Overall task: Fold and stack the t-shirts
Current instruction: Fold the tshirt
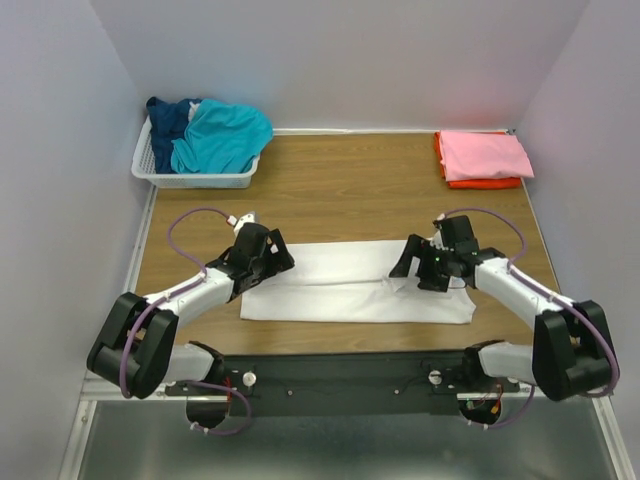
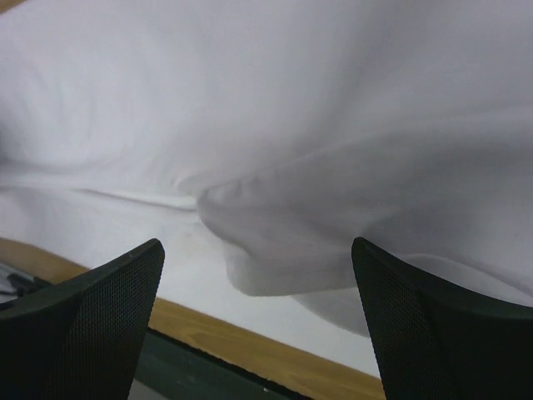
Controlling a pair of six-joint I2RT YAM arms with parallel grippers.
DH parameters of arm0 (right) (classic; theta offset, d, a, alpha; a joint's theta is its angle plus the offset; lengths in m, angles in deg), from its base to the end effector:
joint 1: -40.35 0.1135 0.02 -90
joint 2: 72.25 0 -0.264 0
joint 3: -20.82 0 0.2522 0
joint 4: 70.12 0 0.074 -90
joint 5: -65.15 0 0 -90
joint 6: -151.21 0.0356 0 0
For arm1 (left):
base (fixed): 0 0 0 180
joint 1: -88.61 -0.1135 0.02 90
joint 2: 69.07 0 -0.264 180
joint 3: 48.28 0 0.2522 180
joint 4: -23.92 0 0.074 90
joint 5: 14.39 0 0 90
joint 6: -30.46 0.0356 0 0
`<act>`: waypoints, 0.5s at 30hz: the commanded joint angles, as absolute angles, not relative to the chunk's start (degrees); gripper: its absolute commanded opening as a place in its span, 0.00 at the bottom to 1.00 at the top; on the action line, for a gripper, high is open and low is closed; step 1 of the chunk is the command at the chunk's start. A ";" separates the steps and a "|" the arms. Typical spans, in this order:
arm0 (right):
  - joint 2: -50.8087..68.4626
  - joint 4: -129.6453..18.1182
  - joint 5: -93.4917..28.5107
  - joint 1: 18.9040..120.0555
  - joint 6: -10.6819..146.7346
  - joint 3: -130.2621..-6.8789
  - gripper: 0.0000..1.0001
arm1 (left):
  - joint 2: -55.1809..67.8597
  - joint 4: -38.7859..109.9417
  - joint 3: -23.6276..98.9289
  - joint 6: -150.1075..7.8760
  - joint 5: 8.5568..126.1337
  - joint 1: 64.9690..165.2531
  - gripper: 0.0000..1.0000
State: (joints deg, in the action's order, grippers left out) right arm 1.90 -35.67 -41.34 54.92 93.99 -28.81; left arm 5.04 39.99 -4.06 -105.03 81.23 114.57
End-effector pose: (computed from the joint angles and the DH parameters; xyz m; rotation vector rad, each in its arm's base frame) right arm 0.2231 0.0684 0.1701 0.3182 2.6677 0.6555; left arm 0.2195 -0.1030 0.1631 -0.4580 2.3779 -0.4753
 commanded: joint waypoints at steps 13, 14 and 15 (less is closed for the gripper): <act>-13.90 -24.98 -43.92 55.91 96.64 -29.05 1.00 | 6.26 41.64 -2.96 -104.27 83.96 114.54 0.98; -13.20 -24.98 -40.62 55.91 96.54 -30.10 1.00 | 6.26 41.55 -3.05 -104.19 84.13 114.54 0.98; -11.36 -25.33 -39.02 55.91 96.63 -31.07 1.00 | 6.26 41.72 -3.23 -104.18 84.13 114.45 0.98</act>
State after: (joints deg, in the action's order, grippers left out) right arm -14.17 -26.29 -45.65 55.69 97.13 -26.32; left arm 5.35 40.32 -3.71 -104.97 81.67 114.57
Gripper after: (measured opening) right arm 0.998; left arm 0.979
